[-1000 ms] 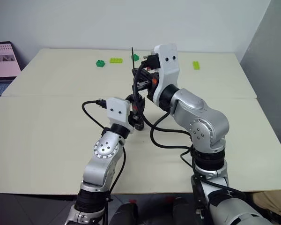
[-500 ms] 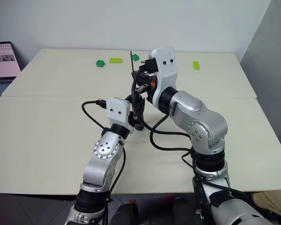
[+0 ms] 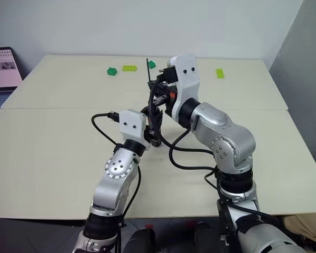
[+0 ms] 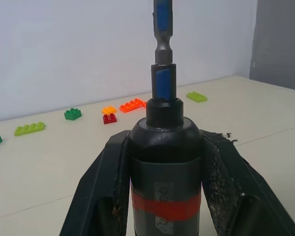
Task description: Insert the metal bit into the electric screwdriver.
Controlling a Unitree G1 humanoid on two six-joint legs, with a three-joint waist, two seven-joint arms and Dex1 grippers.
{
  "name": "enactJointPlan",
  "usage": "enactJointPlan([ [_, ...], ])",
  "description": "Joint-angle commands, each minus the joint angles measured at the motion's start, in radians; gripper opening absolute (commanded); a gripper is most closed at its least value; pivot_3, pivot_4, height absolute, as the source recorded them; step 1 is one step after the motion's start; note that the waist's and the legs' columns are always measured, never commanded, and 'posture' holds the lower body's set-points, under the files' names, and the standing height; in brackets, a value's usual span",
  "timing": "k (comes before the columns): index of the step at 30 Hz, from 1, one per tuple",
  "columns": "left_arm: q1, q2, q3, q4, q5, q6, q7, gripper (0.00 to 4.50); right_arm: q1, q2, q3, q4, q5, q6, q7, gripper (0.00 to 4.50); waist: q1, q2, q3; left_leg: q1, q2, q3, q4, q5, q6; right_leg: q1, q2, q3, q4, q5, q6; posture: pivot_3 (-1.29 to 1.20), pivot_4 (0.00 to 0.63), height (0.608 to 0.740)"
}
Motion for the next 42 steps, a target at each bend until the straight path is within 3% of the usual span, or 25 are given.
enactJointPlan([
  [1,0.008,0.003,0.004,-0.020,0.009,-0.001,0.001,1.66,0.000,0.001,0.005,-0.011,0.000,-0.030,0.010,0.00,-0.001,0.000,0.000,0.000,0.000,0.000,0.000,0.000,0.000,0.000,0.000,0.000,0.000,0.000,0.000,0.00,0.150,0.740],
  [37,0.007,0.004,0.003,-0.014,0.010,-0.010,0.000,1.66,-0.023,-0.065,0.029,0.010,0.025,0.002,0.103,0.00,-0.002,0.000,0.000,0.000,0.000,0.000,0.000,0.000,0.000,0.000,0.000,0.000,0.000,0.000,0.000,0.00,0.150,0.740],
  [38,0.006,0.004,0.004,-0.013,0.010,-0.009,0.000,1.66,-0.023,-0.067,0.026,0.009,0.026,-0.001,0.107,0.40,-0.002,0.000,0.000,0.000,0.000,0.000,0.000,0.000,0.000,0.000,0.000,0.000,0.000,0.000,0.000,0.00,0.150,0.740],
  [42,0.006,0.003,0.005,-0.013,0.010,-0.007,0.001,1.66,-0.022,-0.067,0.013,0.002,0.036,-0.010,0.120,1.13,-0.002,0.000,0.000,0.000,0.000,0.000,0.000,0.000,0.000,0.000,0.000,0.000,0.000,0.000,0.000,0.00,0.150,0.740],
])
